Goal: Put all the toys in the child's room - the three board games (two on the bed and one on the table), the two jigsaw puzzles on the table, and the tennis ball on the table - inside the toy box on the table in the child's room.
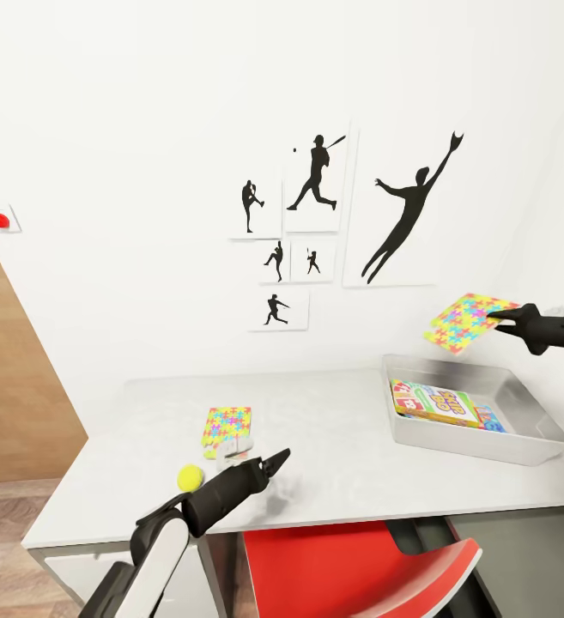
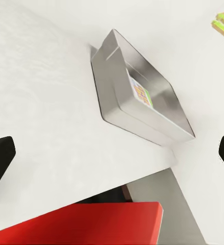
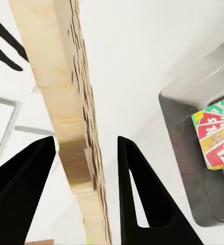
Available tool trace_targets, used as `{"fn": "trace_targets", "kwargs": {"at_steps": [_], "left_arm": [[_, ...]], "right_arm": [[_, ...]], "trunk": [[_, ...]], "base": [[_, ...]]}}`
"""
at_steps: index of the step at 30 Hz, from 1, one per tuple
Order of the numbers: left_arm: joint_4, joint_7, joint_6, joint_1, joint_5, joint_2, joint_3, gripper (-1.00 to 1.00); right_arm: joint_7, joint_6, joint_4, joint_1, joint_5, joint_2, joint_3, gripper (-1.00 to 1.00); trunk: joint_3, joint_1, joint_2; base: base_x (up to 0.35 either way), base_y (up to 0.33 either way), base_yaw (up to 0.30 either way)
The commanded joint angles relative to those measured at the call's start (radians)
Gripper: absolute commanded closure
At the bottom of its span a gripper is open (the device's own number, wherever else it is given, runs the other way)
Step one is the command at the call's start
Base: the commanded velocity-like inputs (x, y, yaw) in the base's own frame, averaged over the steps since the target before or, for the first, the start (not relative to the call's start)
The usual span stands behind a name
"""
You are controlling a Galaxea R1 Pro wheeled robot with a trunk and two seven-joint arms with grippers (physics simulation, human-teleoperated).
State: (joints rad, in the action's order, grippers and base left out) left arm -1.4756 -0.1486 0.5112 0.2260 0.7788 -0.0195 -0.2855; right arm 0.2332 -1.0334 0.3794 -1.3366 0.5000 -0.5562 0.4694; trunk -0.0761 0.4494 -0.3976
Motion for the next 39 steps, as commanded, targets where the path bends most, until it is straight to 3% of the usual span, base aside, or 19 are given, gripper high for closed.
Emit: {"fn": "trace_targets", "kwargs": {"at_steps": [1,2,6,14,22,25,30,34,39], "left_arm": [[-0.01,-0.002,0.007,0.002,0.005,0.0,0.002,-1.0],[-0.01,-0.002,0.007,0.002,0.005,0.0,0.002,-1.0],[-0.054,-0.006,0.015,0.01,0.006,0.0,0.005,-1.0],[-0.087,-0.005,0.038,0.053,0.015,-0.001,0.007,-1.0],[-0.095,-0.002,0.076,0.118,0.027,-0.013,0.005,-1.0],[-0.097,-0.001,0.089,0.139,0.033,-0.028,0.004,-1.0],[-0.099,0.0,0.111,0.182,0.042,-0.054,0.005,-1.0],[-0.096,0.002,0.116,0.197,0.044,-0.062,0.004,-1.0],[-0.092,0.004,0.119,0.209,0.046,-0.072,0.003,-1.0]], "right_arm": [[-0.03,0.0,-0.005,-0.005,0.001,0.008,0.021,1.0],[-0.03,0.0,-0.005,-0.005,0.001,0.008,0.021,1.0],[-0.139,0.013,-0.016,-0.012,0.023,0.029,0.054,1.0],[-0.216,0.033,-0.023,-0.014,0.035,0.04,0.074,1.0],[-0.273,0.047,-0.026,-0.012,0.04,0.032,0.095,1.0],[-0.31,0.051,-0.027,-0.011,0.04,0.029,0.121,1.0],[-0.435,0.056,-0.028,-0.009,0.041,0.023,0.222,1.0],[-0.484,0.058,-0.028,-0.006,0.041,0.021,0.269,1.0],[-0.516,0.062,-0.026,0.019,0.042,0.017,0.302,1.0]], "trunk": [[-0.002,0.001,-0.002],[-0.002,0.001,-0.002],[-0.002,0.001,-0.002],[-0.002,0.001,-0.002],[-0.002,0.001,-0.002],[-0.002,0.001,-0.002],[-0.002,0.001,-0.002],[-0.002,0.001,-0.002],[-0.002,0.001,-0.002]], "base": [[0.0,0.0,0.0],[0.0,0.0,0.0],[0.0,0.0,0.0],[0.0,0.0,0.0],[0.0,0.0,0.0],[0.0,0.0,0.0],[0.0,0.0,0.0],[0.0,0.0,0.0],[0.0,0.0,0.0]]}}
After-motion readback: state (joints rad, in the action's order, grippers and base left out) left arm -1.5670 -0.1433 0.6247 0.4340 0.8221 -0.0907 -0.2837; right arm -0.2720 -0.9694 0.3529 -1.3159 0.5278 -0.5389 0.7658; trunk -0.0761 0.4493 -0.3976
